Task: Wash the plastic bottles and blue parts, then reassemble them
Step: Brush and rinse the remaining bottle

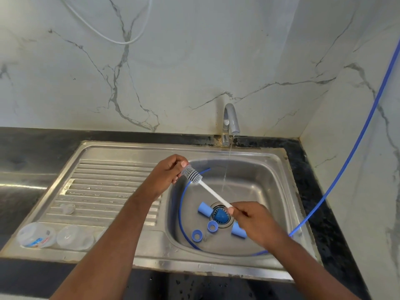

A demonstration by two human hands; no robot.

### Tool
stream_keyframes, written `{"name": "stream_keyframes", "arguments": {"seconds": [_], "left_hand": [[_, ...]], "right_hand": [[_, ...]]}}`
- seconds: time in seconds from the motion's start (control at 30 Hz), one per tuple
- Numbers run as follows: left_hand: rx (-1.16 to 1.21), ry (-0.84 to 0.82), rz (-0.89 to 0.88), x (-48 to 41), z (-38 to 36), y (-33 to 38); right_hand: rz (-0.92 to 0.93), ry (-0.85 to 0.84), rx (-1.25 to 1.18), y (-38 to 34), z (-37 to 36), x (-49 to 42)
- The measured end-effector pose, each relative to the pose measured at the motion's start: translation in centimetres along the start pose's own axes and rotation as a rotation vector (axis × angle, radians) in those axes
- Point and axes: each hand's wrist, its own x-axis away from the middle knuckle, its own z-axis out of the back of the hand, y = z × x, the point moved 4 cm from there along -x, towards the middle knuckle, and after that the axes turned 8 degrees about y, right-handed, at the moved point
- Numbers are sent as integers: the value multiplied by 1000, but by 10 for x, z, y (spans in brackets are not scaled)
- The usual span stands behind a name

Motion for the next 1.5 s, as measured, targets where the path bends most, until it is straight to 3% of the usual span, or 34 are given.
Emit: {"name": "stream_keyframes", "arguments": {"seconds": [0.07, 0.13, 0.17, 0.2, 0.27, 0.3, 0.33, 0.4, 0.47, 0.57, 0.6, 0.63, 0.7, 0.73, 0.8, 0.87, 0.93, 1.0, 1.1, 1.13, 1.17, 1.27, 1.33, 1.43, 1.5], "left_hand": [[105, 8, -11, 1, 1, 3], [140, 6, 12, 2, 0, 4], [114, 12, 31, 2, -1, 3], [75, 29, 61, 2, -2, 1], [53, 80, 155, 1, -3, -8], [78, 101, 215, 0, -3, -11], [105, 115, 269, -1, -3, -13], [110, 109, 320, -3, -3, -11], [68, 66, 259, -5, -1, -6], [77, 15, 86, -8, 5, 0], [103, -5, 54, -8, 6, 0], [124, -27, 41, -8, 7, -1], [132, -47, 60, -8, 5, -5], [122, -33, 90, -9, 3, -7], [109, 19, 180, -9, -3, -13], [153, 62, 256, -10, -9, -13], [175, 54, 297, -11, -11, -11], [106, 5, 261, -13, -10, -8], [18, -49, 87, -14, -6, 3], [7, -69, 25, -14, -6, 9], [-1, -95, -27, -14, -5, 13], [111, -121, -42, -15, -9, 18], [423, -31, 159, -11, -15, 20], [769, 88, 452, -7, -28, 17], [874, 137, 530, -5, -32, 17]], "right_hand": [[-259, -269, -517, -1, -7, 2], [-273, -318, -569, -6, -6, 3], [-242, -245, -469, -7, -3, 1], [-155, -114, -198, -7, 1, -1], [194, 200, 586, -17, 6, -2], [326, 310, 816, -22, 4, 1], [397, 373, 938, -25, 2, 3], [479, 379, 938, -26, -1, 4], [373, 257, 751, -26, 1, 0], [-164, -142, -284, -14, -4, -6], [-298, -264, -508, -12, -7, -4], [-328, -319, -578, -10, -5, -5], [-300, -285, -496, -9, -1, -9], [-198, -182, -273, -7, 4, -12], [125, 138, 469, -9, 11, -18], [383, 369, 890, -15, 6, -8], [502, 416, 881, -17, 2, -2], [377, 305, 690, -13, 2, -1], [-179, -84, -328, 0, -5, -8], [-334, -233, -573, 2, -7, -5], [-394, -343, -650, 3, -5, -3], [-415, -478, -681, 3, 2, -2], [-393, -433, -700, -1, 2, -4], [-267, -133, -568, -5, -3, -14], [5, 149, -53, -6, 0, -19]]}}
